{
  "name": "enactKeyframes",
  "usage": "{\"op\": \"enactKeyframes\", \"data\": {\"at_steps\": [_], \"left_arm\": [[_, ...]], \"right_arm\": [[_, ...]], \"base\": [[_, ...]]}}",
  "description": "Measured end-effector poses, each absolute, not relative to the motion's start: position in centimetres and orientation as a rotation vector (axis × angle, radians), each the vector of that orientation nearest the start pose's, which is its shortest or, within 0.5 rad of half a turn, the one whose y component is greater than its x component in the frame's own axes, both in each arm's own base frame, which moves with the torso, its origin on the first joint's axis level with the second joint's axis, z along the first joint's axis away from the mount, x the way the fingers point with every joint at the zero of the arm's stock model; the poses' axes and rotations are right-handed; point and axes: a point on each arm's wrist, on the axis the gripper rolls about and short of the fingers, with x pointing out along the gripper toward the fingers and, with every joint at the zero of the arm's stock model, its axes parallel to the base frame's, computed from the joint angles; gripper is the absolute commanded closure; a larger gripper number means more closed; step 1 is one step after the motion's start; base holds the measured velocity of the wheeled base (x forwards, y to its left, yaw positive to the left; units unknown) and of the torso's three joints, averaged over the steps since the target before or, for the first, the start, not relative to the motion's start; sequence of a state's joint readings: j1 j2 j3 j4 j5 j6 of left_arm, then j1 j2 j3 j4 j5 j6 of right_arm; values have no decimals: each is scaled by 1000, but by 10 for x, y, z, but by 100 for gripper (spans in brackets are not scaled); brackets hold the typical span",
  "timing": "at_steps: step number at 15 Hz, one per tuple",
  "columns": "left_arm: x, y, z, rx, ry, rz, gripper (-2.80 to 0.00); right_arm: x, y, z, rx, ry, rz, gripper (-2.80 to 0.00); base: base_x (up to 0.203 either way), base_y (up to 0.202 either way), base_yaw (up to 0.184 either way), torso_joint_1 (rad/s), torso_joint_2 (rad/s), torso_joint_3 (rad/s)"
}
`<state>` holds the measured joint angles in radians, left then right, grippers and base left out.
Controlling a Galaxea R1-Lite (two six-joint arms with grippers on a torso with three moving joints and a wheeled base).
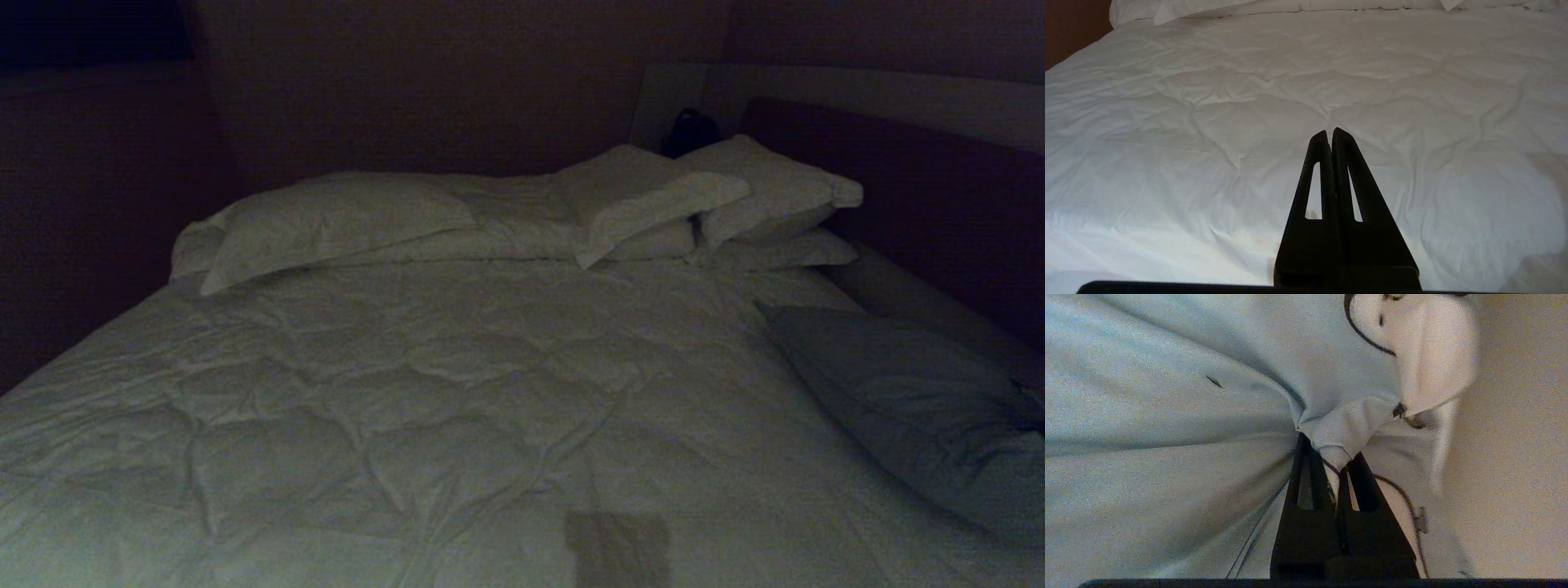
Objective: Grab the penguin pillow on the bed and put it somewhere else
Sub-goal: Place the pillow at the bedside
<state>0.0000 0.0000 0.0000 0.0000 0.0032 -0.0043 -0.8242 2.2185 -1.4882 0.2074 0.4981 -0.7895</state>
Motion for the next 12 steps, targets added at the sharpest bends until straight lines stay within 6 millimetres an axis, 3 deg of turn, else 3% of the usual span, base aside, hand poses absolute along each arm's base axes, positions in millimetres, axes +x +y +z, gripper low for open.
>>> {"op": "enactKeyframes", "data": {"at_steps": [4,7,8,12], "left_arm": [[-23,0,75,-5,0,3,0],[-23,0,75,-4,0,3,0],[-23,0,75,-4,0,2,0],[-23,0,75,-4,0,3,0]], "right_arm": [[272,-278,78,-114,818,55,0],[264,-267,77,-135,779,70,0],[263,-266,78,-154,764,69,-280],[264,-266,87,-205,703,62,-280]], "base": [[0,0,0,0,0,0],[0,0,0,0,0,0],[0,0,0,0,0,0],[0,0,0,0,0,0]]}}
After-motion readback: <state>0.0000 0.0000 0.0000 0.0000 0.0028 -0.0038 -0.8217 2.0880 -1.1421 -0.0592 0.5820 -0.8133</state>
